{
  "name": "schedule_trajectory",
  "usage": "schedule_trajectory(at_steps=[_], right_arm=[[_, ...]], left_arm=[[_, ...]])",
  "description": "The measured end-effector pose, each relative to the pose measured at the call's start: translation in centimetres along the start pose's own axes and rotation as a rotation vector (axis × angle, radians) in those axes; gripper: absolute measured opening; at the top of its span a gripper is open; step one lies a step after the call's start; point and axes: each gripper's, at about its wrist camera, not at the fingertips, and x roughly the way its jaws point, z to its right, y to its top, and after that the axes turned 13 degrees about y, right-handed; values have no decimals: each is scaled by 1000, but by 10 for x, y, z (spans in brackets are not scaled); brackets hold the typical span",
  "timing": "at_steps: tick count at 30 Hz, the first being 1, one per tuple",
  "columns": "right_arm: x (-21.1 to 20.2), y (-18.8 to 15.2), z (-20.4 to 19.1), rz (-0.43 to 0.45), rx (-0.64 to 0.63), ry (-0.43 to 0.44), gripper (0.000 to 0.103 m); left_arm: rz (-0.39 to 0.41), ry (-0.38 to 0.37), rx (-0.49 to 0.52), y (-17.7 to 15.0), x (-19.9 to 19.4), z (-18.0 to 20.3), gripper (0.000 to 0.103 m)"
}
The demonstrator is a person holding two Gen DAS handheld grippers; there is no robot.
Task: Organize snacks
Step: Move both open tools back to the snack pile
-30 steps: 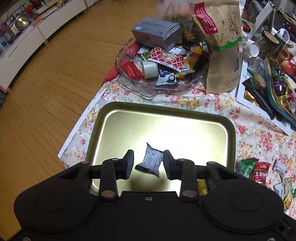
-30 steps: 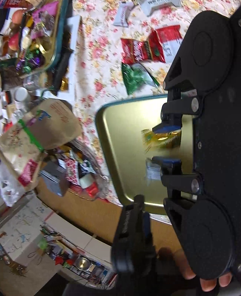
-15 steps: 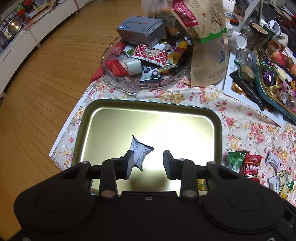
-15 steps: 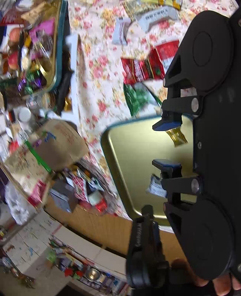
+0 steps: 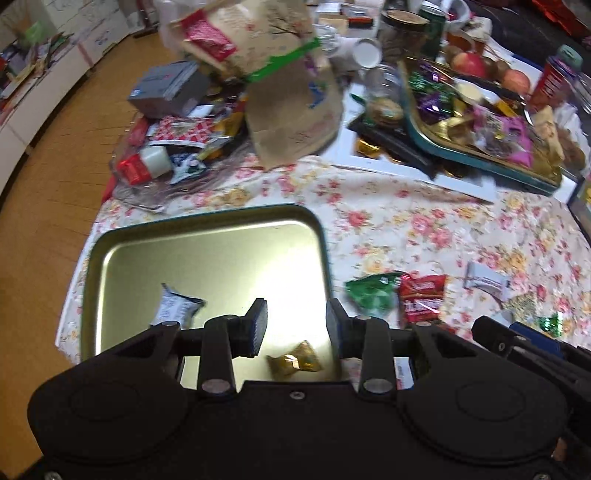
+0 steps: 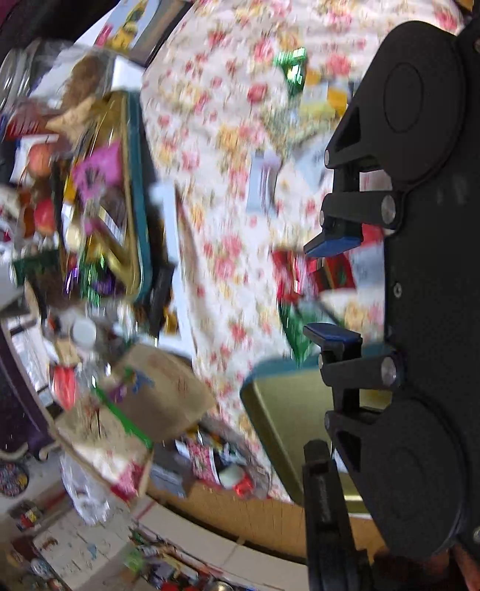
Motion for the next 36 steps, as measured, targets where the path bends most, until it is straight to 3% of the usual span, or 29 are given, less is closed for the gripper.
schedule_trajectory(at_steps=[9,19,25,36], right_arm=[[-23,3,79,6,108,-73,42],[-34,-3,138,17,240,-100,42],[-27,-6,143,18,241,-116,42],[1,-11,140,-59,226,-185,43]], left_arm=[[-3,-39,56,-8,-5,49,44],[-43,-60,130,-10,-4,86,44],[-58,-92,170,-13,-6,99,44],[-84,-125,156,-12,-5,95,43]])
